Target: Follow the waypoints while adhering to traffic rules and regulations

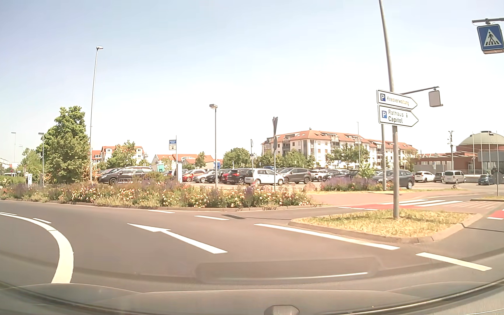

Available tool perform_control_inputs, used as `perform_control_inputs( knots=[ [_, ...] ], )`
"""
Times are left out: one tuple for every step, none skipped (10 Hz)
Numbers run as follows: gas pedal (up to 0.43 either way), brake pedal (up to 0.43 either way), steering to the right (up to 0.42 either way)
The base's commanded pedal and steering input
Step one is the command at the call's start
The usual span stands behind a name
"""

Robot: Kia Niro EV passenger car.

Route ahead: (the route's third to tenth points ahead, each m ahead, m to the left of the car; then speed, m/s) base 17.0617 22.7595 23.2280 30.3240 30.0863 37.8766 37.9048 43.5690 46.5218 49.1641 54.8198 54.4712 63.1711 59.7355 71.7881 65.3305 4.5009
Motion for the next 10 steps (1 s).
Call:
perform_control_inputs(
  knots=[
    [0.008, 0.0, -0.135],
    [0.008, 0.0, -0.16],
    [0.008, 0.0, -0.189],
    [0.008, 0.0, -0.219],
    [0.008, 0.0, -0.238],
    [0.008, 0.0, -0.255],
    [0.008, 0.0, -0.28],
    [0.008, 0.0, -0.302],
    [0.008, 0.0, -0.314],
    [0.008, 0.0, -0.326]
  ],
)
